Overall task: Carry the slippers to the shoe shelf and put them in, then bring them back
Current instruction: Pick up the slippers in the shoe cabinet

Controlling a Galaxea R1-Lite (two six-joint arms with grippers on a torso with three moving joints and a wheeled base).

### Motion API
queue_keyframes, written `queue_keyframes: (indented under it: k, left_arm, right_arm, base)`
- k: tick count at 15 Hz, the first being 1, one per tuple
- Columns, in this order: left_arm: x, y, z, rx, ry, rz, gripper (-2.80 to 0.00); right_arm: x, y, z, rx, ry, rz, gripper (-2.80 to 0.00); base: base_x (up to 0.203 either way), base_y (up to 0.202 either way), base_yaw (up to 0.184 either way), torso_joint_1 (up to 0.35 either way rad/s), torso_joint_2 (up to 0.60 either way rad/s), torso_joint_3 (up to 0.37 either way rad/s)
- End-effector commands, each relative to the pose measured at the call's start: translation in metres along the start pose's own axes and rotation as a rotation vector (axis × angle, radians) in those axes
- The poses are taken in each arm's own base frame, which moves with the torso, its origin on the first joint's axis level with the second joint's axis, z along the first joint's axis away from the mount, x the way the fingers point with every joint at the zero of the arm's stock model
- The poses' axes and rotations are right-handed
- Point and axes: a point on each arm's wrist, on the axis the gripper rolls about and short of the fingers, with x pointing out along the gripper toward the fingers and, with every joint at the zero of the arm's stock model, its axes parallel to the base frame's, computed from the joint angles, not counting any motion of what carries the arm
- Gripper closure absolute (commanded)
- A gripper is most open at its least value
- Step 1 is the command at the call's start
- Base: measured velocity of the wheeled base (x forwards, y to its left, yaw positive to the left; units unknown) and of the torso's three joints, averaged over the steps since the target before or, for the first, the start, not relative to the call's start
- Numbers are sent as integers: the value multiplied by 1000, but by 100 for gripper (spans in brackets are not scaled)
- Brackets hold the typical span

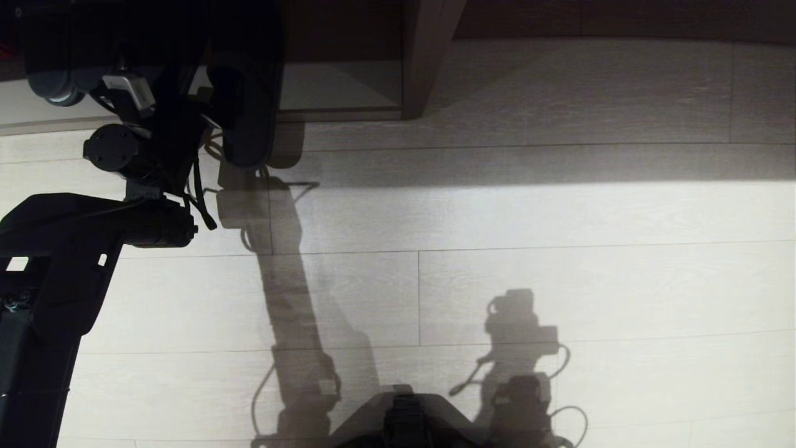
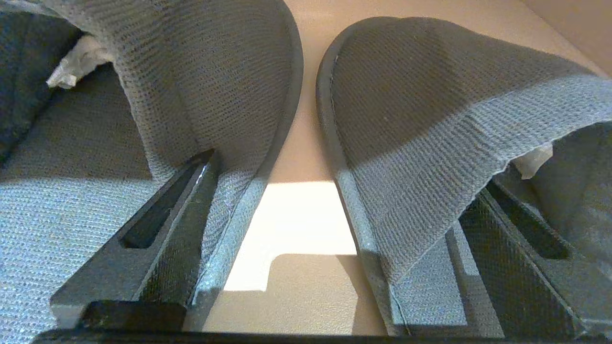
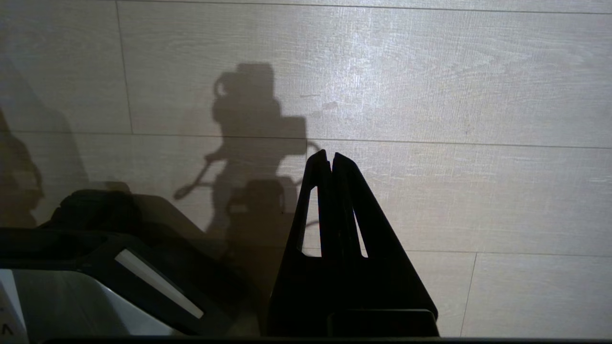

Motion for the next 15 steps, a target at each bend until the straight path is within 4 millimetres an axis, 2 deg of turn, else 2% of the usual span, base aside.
queue_keyframes:
  k: [1,7,8,15]
  left_arm:
    - [1,0,1,-2,0,-3,-280]
    - [1,1,3,0,5,-1,-280]
    - [1,1,3,2,5,-1,0]
    - [2,1,3,0,13,-2,0]
  right_arm:
    - [0,0,0,0,-1,0,0]
    - [0,0,0,0,-1,0,0]
    - [0,0,0,0,-1,0,0]
    - [0,0,0,0,-1,1,0]
  base:
    - [0,0,0,0,0,0]
    - [0,0,0,0,0,0]
    - [0,0,0,0,0,0]
    - [0,0,0,0,0,0]
